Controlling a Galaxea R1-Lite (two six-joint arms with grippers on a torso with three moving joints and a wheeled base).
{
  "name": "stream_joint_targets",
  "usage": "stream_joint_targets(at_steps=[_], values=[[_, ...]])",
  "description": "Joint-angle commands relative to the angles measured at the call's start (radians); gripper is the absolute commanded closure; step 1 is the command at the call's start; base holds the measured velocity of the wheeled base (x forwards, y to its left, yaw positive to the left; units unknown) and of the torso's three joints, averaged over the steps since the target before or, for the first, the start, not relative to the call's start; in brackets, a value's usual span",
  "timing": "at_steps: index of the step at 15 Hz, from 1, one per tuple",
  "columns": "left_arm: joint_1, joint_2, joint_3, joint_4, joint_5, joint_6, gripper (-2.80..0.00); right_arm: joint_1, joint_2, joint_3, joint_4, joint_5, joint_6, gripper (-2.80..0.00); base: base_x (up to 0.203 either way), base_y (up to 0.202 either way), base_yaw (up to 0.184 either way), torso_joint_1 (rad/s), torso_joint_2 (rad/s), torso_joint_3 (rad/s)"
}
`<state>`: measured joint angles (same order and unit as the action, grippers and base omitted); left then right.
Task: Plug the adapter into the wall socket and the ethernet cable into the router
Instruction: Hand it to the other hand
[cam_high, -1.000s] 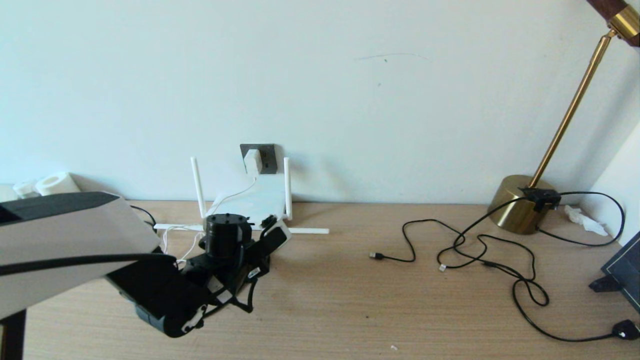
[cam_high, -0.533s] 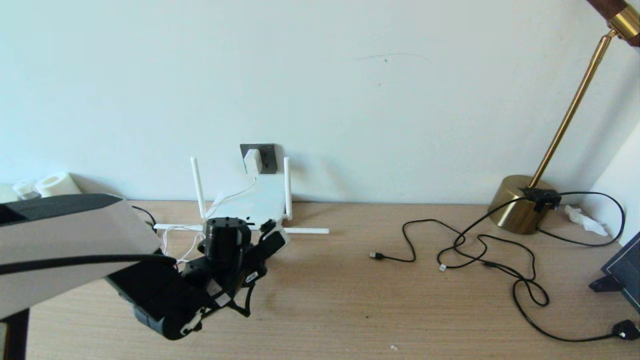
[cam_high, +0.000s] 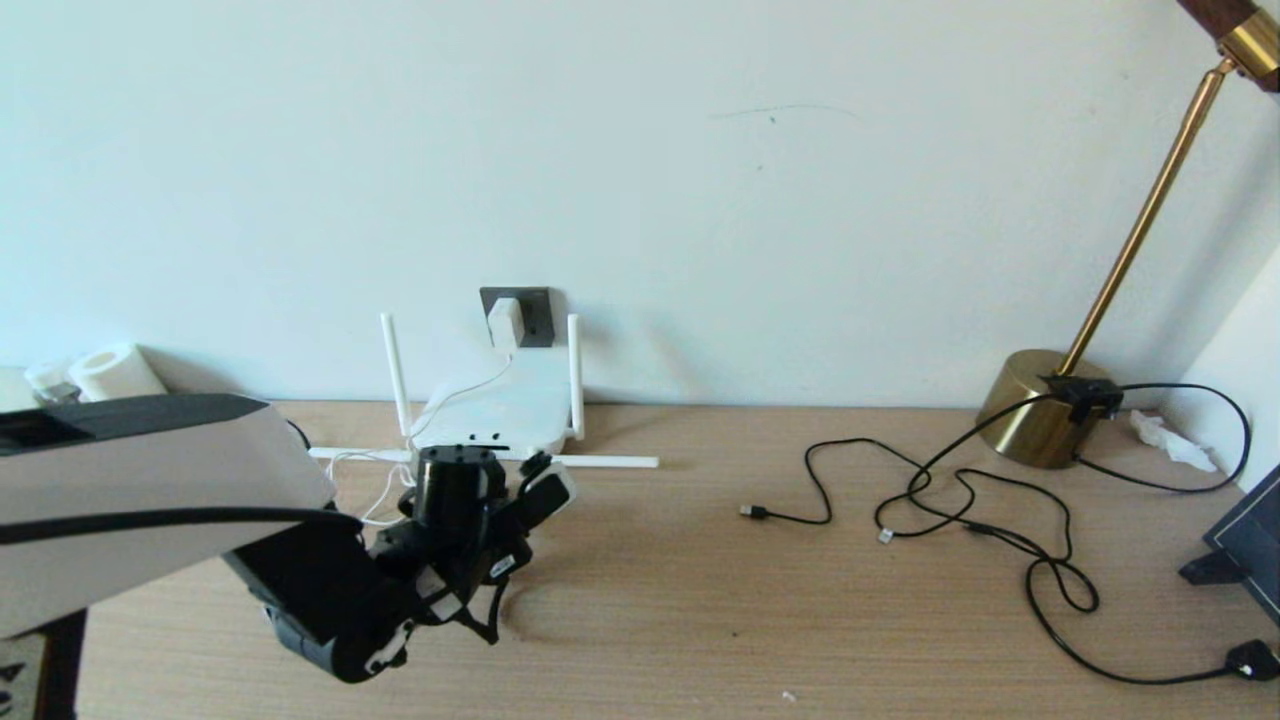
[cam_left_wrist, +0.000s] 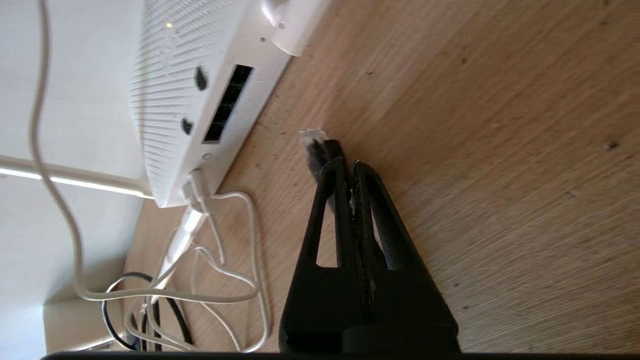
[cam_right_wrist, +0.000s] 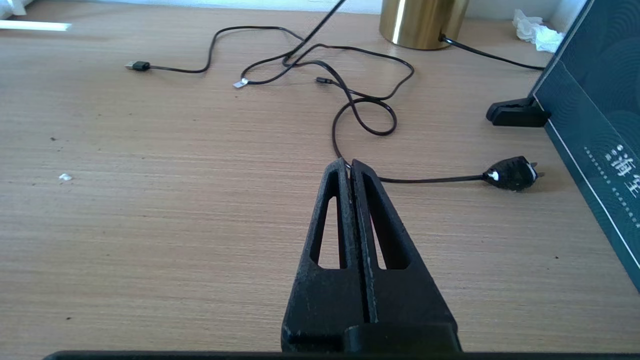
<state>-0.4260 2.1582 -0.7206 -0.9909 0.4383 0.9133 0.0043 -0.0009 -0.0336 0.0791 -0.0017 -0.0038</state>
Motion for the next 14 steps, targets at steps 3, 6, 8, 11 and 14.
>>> stream_joint_targets(at_steps=[3, 6, 8, 11, 14], values=[[0.003, 0.0, -0.005, -0.009, 0.002, 0.004, 0.0, 0.0, 0.001, 0.0, 0.001, 0.0, -0.001, 0.0, 0.0, 0.0, 0.0, 0.0, 0.0, 0.0], [-0.003, -0.075, -0.01, -0.002, -0.014, 0.0, 0.0, 0.0, 0.001, -0.001, 0.001, 0.0, -0.001, 0.0, 0.0, 0.0, 0.0, 0.0, 0.0, 0.0], [-0.002, -0.163, -0.012, 0.03, -0.051, -0.024, 0.0, 0.0, 0.001, -0.002, 0.001, 0.0, -0.001, 0.0, 0.0, 0.0, 0.0, 0.0, 0.0, 0.0], [0.001, -0.309, 0.006, 0.151, -0.081, -0.1, 0.0, 0.0, 0.001, 0.0, 0.001, 0.0, -0.001, 0.0, 0.0, 0.0, 0.0, 0.0, 0.0, 0.0], [0.003, -0.364, 0.098, 0.197, -0.168, -0.185, 0.0, 0.0, 0.001, 0.0, 0.001, 0.0, -0.001, 0.0, 0.0, 0.0, 0.0, 0.0, 0.0, 0.0]])
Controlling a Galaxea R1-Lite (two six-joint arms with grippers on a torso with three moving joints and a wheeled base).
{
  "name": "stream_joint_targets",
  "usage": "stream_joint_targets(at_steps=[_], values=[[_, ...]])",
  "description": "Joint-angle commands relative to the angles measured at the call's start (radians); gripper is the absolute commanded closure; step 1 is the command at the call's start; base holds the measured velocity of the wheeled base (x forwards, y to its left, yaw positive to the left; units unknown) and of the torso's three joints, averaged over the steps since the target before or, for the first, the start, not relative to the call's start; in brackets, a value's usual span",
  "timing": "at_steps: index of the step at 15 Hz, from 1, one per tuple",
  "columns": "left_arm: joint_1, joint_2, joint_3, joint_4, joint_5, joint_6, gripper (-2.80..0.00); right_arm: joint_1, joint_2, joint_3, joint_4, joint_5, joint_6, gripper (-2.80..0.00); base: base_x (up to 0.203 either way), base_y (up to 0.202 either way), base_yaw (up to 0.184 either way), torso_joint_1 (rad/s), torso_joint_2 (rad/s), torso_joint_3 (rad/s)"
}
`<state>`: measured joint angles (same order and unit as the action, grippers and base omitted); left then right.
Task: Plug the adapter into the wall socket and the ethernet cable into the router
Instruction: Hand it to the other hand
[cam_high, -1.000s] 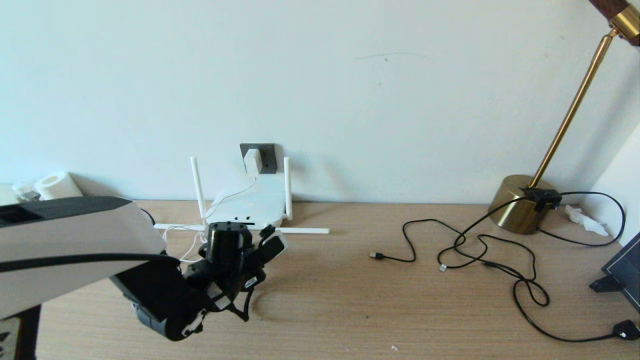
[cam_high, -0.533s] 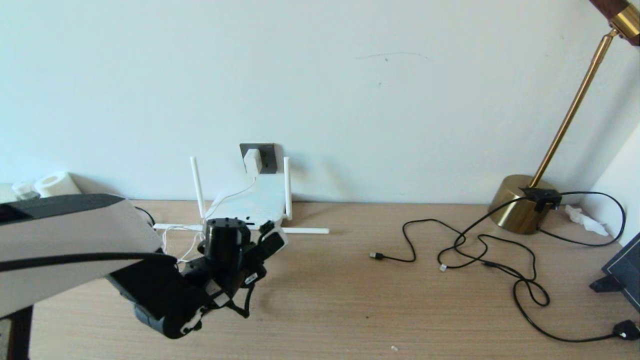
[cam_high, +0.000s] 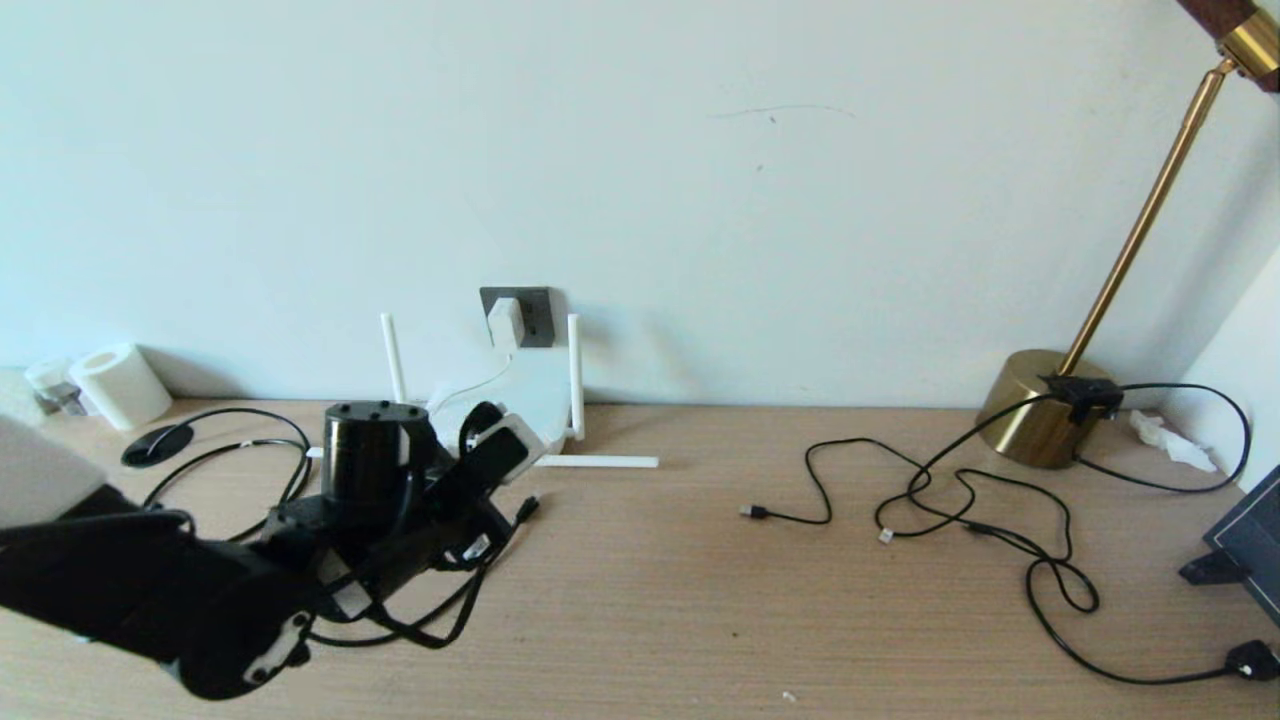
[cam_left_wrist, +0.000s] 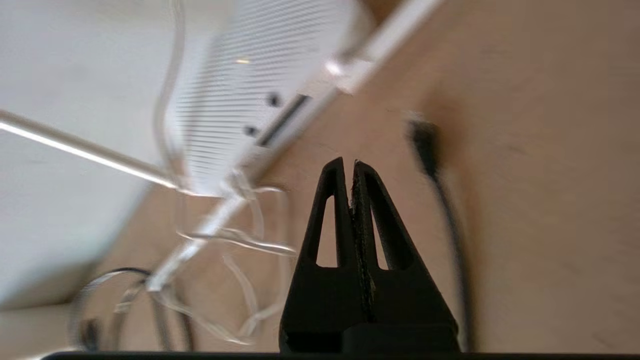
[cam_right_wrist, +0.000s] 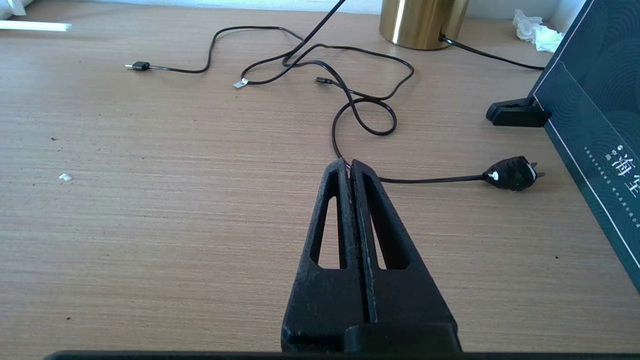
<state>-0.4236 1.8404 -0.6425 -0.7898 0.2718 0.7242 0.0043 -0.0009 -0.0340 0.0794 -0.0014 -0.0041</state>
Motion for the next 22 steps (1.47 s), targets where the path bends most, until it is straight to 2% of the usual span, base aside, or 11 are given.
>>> stream_joint_targets(at_steps=[1, 3, 5, 8, 9, 11, 15, 19, 22], values=[[0.0, -0.036, 0.035, -0.003, -0.042, -0.023, 0.0, 0.0, 0.001, 0.0, 0.0, 0.0, 0.0, 0.0, 0.0, 0.0, 0.0, 0.0, 0.0, 0.0], [0.007, -0.008, 0.011, 0.04, -0.154, -0.114, 0.0, 0.0, 0.001, -0.001, 0.0, 0.0, 0.0, 0.0, 0.0, 0.0, 0.0, 0.0, 0.0, 0.0], [0.045, 0.01, -0.074, 0.181, -0.207, -0.159, 0.0, 0.0, 0.001, 0.0, 0.0, 0.0, 0.0, 0.0, 0.0, 0.0, 0.0, 0.0, 0.0, 0.0], [0.059, 0.019, -0.182, 0.343, -0.321, -0.294, 0.0, 0.0, 0.001, 0.0, 0.0, 0.0, 0.0, 0.0, 0.0, 0.0, 0.0, 0.0, 0.0, 0.0], [0.06, 0.024, -0.204, 0.391, -0.337, -0.322, -2.8, 0.0, 0.001, -0.001, 0.0, 0.0, 0.0, 0.0, 0.0, 0.0, 0.0, 0.0, 0.0, 0.0], [0.061, 0.043, -0.26, 0.472, -0.359, -0.332, -2.8, 0.0, 0.001, -0.001, 0.0, 0.0, 0.0, 0.0, 0.0, 0.0, 0.0, 0.0, 0.0, 0.0], [0.074, 0.112, -0.368, 0.637, -0.348, -0.323, -2.8, 0.0, 0.001, 0.0, 0.0, 0.0, 0.0, 0.0, 0.0, 0.0, 0.0, 0.0, 0.0, 0.0], [0.143, 0.119, -0.394, 0.754, -0.325, -0.211, -2.8, 0.0, 0.001, 0.0, 0.0, 0.0, 0.0, 0.0, 0.0, 0.0, 0.0, 0.0, 0.0, 0.0], [0.161, 0.134, -0.402, 0.755, -0.33, -0.204, -2.8, 0.0, 0.001, -0.001, 0.0, 0.0, 0.0, 0.0, 0.0, 0.0, 0.0, 0.0, 0.0, 0.0]])
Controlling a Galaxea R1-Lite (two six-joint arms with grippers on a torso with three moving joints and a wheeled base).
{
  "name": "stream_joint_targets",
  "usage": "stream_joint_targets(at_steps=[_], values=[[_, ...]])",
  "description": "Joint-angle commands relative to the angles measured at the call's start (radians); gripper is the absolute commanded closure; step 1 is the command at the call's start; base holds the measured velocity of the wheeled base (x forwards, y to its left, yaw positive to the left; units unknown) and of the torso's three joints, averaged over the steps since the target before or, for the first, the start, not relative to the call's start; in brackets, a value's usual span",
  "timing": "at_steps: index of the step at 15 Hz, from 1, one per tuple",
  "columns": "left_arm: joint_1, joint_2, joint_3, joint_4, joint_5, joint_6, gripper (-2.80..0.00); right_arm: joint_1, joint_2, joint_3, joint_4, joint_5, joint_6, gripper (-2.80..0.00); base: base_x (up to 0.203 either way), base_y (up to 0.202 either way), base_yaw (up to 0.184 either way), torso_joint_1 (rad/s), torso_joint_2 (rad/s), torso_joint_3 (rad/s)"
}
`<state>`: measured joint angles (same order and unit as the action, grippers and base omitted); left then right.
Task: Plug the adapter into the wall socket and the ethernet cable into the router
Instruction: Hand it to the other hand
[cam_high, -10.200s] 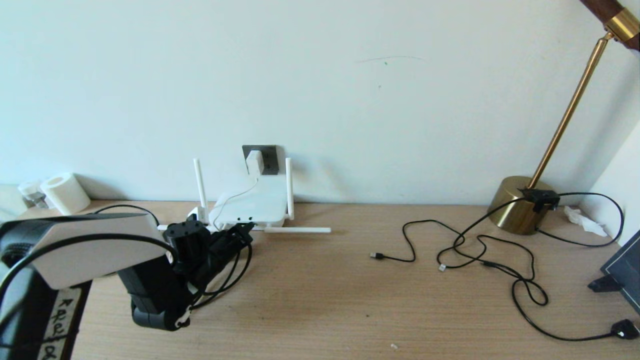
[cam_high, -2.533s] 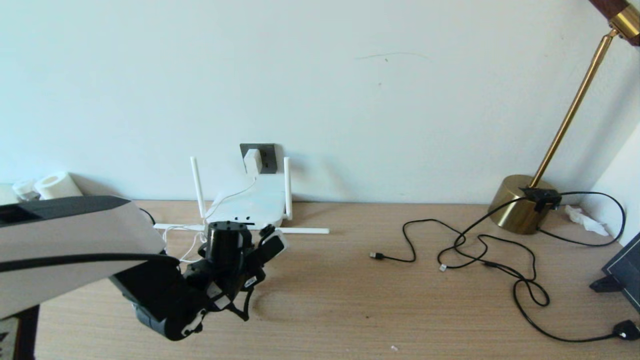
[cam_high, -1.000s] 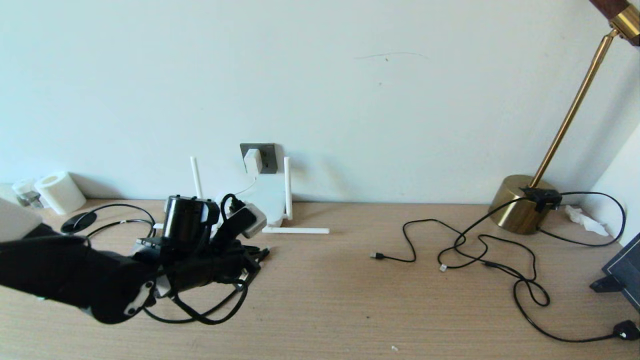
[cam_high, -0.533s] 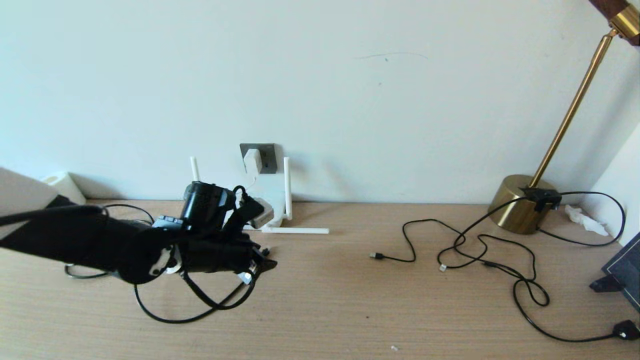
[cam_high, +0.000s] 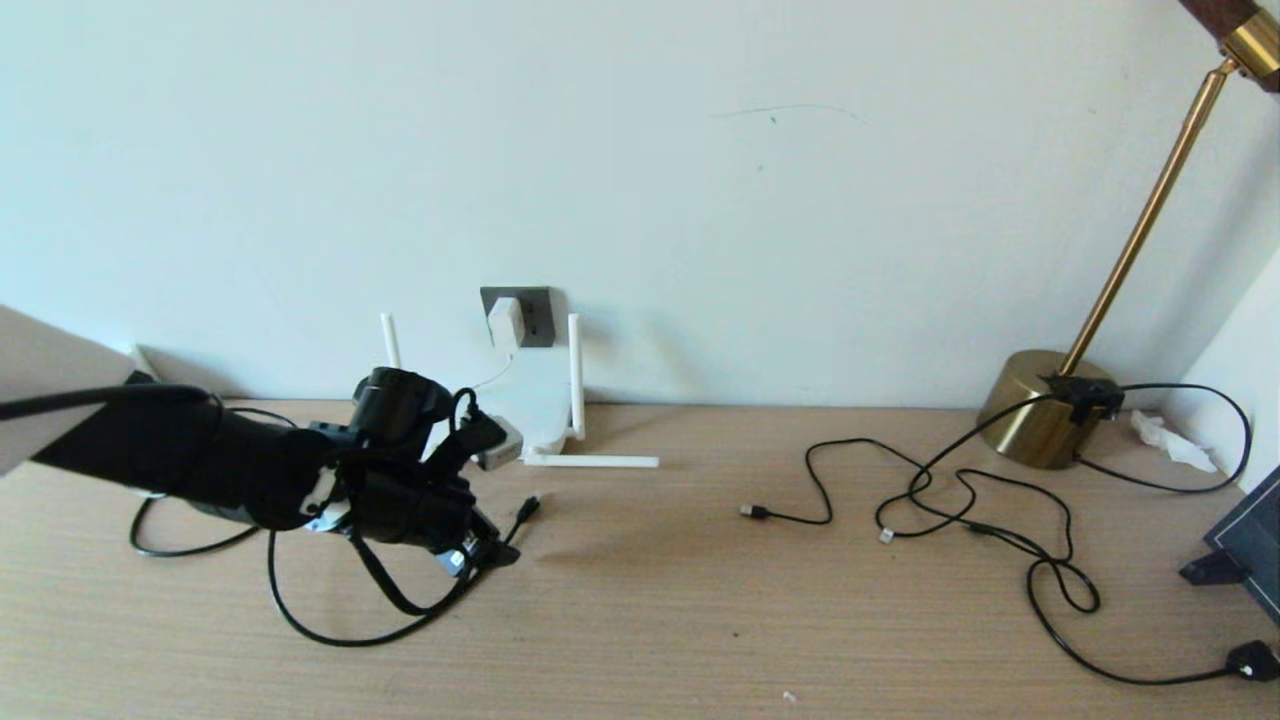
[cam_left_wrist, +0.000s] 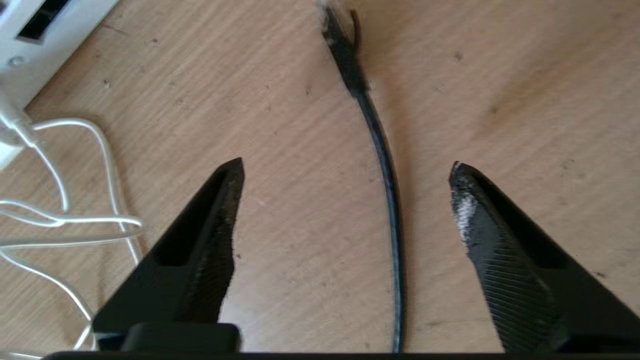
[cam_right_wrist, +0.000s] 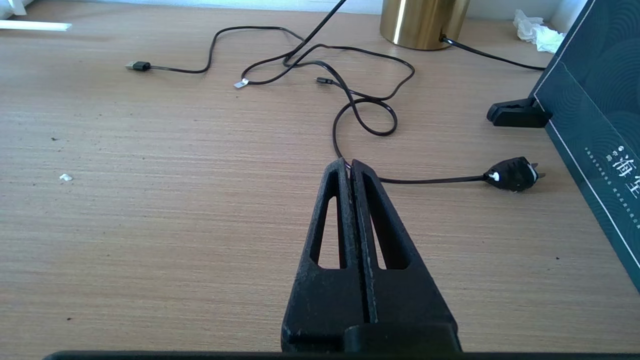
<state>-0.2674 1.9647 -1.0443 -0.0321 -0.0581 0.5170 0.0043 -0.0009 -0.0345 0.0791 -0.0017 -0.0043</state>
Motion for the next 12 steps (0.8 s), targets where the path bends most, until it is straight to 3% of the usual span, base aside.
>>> stream_joint_targets(at_steps=[1, 8, 9, 10, 12], values=[[0.005, 0.015, -0.014, -0.001, -0.003, 0.003, -2.8, 0.0, 0.001, 0.001, 0.001, 0.0, 0.0, 0.0, 0.0, 0.0, 0.0, 0.0, 0.0, 0.0], [-0.005, 0.089, -0.054, -0.009, 0.006, 0.004, -2.8, 0.0, 0.001, 0.001, 0.001, 0.0, 0.0, 0.0, 0.0, 0.0, 0.0, 0.0, 0.0, 0.0], [-0.01, 0.097, -0.055, -0.023, 0.007, 0.003, -2.07, 0.0, 0.001, 0.001, 0.001, 0.0, 0.0, 0.0, 0.0, 0.0, 0.0, 0.0, 0.0, 0.0], [-0.012, 0.102, -0.057, -0.035, 0.012, 0.003, 0.0, 0.0, 0.001, 0.001, 0.001, 0.0, 0.0, 0.0, 0.0, 0.0, 0.0, 0.0, 0.0, 0.0], [-0.013, 0.108, -0.066, -0.037, 0.023, 0.001, 0.0, 0.0, 0.001, 0.0, 0.001, 0.0, 0.0, 0.0, 0.0, 0.0, 0.0, 0.0, 0.0, 0.0]])
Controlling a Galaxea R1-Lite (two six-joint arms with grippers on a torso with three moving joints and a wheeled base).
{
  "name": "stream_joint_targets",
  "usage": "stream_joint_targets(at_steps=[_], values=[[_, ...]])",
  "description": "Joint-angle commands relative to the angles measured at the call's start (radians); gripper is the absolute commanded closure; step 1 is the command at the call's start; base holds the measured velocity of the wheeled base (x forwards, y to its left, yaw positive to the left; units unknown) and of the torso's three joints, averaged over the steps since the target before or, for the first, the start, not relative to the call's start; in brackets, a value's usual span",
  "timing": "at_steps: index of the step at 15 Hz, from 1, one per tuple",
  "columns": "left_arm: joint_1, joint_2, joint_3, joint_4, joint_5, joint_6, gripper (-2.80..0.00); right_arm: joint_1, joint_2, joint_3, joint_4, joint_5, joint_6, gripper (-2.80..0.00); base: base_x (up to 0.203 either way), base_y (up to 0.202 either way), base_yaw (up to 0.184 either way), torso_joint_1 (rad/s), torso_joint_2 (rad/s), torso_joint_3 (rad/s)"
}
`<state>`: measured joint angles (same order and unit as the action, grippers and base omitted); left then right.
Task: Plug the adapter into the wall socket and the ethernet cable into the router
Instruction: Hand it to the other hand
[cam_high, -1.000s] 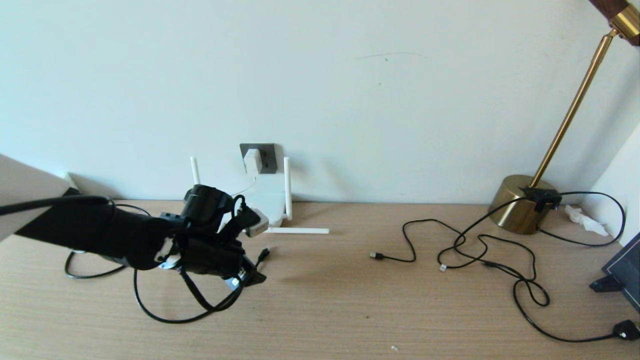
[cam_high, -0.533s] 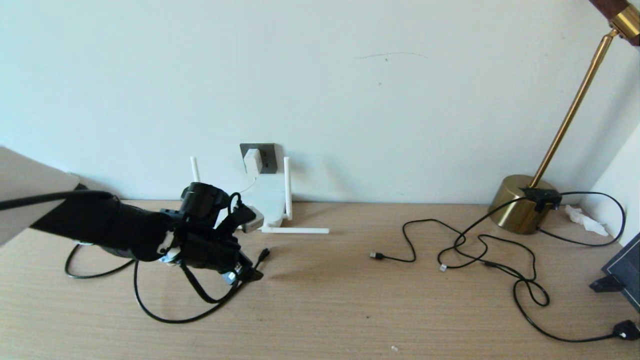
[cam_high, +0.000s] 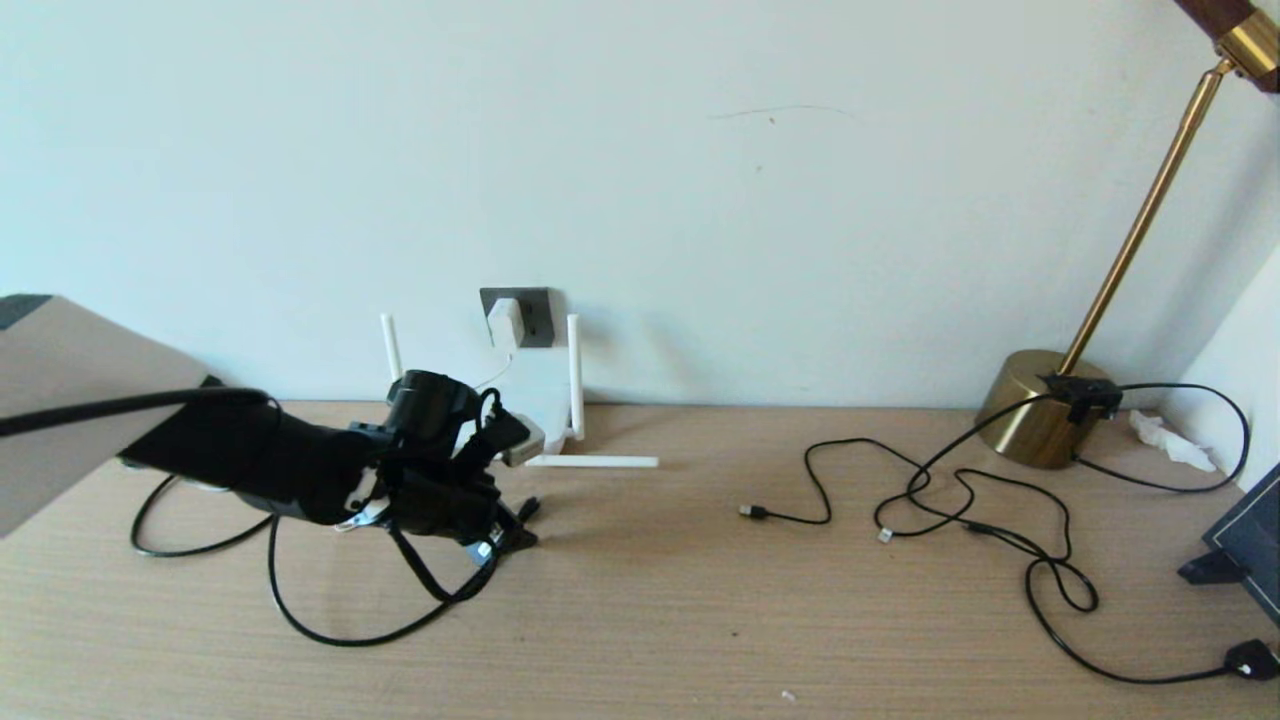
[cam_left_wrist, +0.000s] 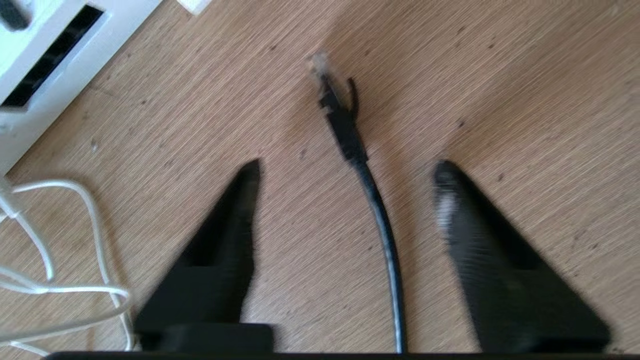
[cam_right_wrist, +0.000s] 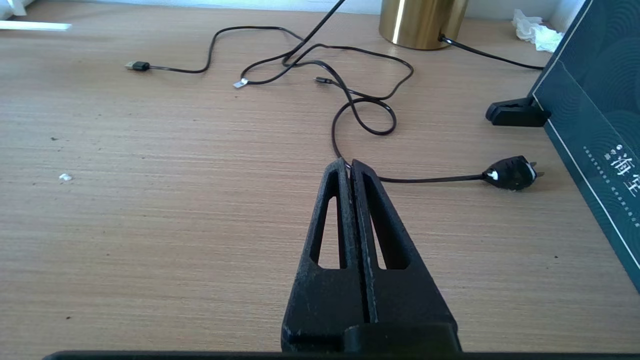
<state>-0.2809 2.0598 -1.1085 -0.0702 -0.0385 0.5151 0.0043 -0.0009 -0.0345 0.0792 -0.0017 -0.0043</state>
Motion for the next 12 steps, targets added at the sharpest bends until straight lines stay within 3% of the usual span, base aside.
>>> stream_joint_targets(at_steps=[1, 9, 12], values=[[0.0, 0.013, -0.002, 0.003, 0.003, 0.003, 0.0, 0.0, 0.001, 0.0, 0.001, 0.0, 0.0, 0.0, 0.0, 0.0, 0.0, 0.0, 0.0, 0.0], [-0.003, -0.046, 0.087, 0.002, -0.003, 0.004, 0.0, 0.0, 0.001, 0.001, 0.001, 0.0, 0.0, 0.0, 0.0, 0.0, 0.0, 0.0, 0.0, 0.0], [-0.03, -0.186, 0.117, 0.002, -0.076, -0.003, 0.0, 0.0, 0.001, 0.0, 0.001, 0.0, 0.0, 0.0, 0.0, 0.0, 0.0, 0.0, 0.0, 0.0]])
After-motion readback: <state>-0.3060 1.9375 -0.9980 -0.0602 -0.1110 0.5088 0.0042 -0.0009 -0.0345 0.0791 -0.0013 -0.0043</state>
